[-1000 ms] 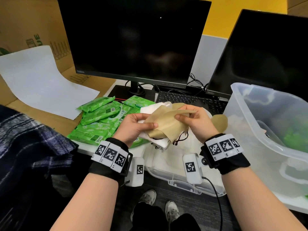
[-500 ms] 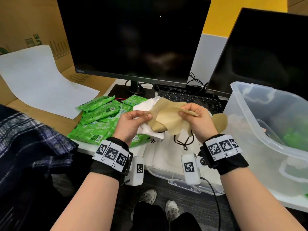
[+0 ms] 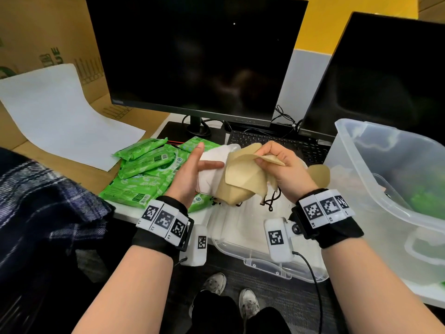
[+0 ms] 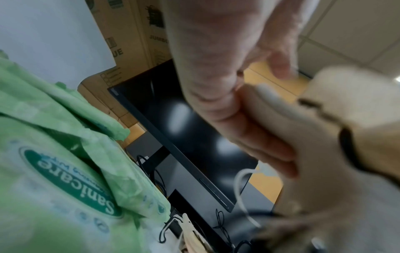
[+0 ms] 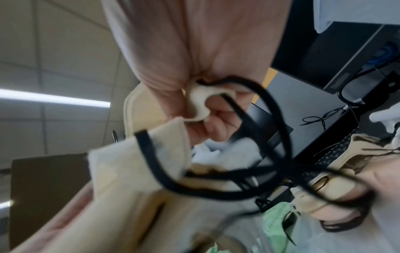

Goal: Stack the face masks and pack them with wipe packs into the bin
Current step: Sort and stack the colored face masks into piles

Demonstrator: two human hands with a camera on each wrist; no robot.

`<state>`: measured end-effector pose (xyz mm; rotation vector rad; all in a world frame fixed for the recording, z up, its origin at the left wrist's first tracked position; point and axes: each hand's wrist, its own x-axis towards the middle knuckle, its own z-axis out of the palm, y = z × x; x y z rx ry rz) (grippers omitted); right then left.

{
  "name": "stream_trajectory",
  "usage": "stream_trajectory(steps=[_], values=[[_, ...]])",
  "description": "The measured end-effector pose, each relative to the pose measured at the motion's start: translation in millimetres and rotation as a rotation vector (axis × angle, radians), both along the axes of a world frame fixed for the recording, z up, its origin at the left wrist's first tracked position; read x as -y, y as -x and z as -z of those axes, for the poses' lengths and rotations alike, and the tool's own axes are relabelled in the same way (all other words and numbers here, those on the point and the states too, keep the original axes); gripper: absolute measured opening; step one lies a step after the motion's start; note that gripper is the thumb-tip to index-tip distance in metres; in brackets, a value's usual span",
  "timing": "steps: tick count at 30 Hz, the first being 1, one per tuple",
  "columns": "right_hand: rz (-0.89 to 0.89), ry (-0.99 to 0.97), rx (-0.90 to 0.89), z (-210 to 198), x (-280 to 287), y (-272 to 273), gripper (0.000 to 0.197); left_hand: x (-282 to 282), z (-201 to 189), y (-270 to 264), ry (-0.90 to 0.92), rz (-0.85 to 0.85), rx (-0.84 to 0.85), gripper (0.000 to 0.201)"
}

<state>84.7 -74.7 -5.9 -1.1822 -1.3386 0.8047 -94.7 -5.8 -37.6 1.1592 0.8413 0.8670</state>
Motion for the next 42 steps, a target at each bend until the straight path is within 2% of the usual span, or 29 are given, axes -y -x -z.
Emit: stream_trajectory(steps=[1,4,6,9,12,15,19,24,27,31,33,35,37,42], values=[[-0.003,0.014,0.029,0,0,1,0.019,1,-1,0,-0.017,0.027,0.006,0.060],[0.001,0.066,0.089,3,0,1,0.016,6,-4,-1,-0.100,0.090,0.022,0.016],[0.002,0.072,0.088,4,-1,0,0.018,8,-3,-2,-0.126,0.116,0.016,0.010],[-0.005,0.073,0.048,4,1,1,0.022,7,0,-3,-0.122,0.094,0.007,0.013],[-0.005,0.084,0.033,7,1,1,0.015,4,5,-3,-0.085,0.024,0.040,0.012],[0.039,0.084,0.011,13,0,-3,0.022,1,7,-3,-0.075,-0.042,0.079,0.010],[0.075,0.065,0.094,14,-2,-5,0.026,1,7,-4,-0.075,-0.084,0.065,0.011],[0.286,0.084,0.144,8,-5,-22,0.028,-9,12,0,-0.152,-0.287,-0.032,0.017],[0.378,0.066,0.211,2,-5,-32,0.027,-10,11,2,-0.198,-0.315,-0.084,0.014],[0.236,0.004,0.182,-6,-5,-13,0.024,0,4,-9,-0.236,-0.140,-0.092,0.007],[0.117,0.029,0.194,-4,-5,2,0.022,7,1,-13,-0.228,-0.062,-0.052,0.010],[-0.011,0.061,0.162,0,-4,14,0.015,11,-2,-13,-0.188,0.012,-0.001,0.020],[-0.077,0.081,0.099,3,0,20,0.004,13,-2,-9,-0.111,0.051,0.039,0.039],[-0.075,0.126,0.096,2,10,18,0.013,9,4,-6,-0.087,0.025,0.027,0.060]])
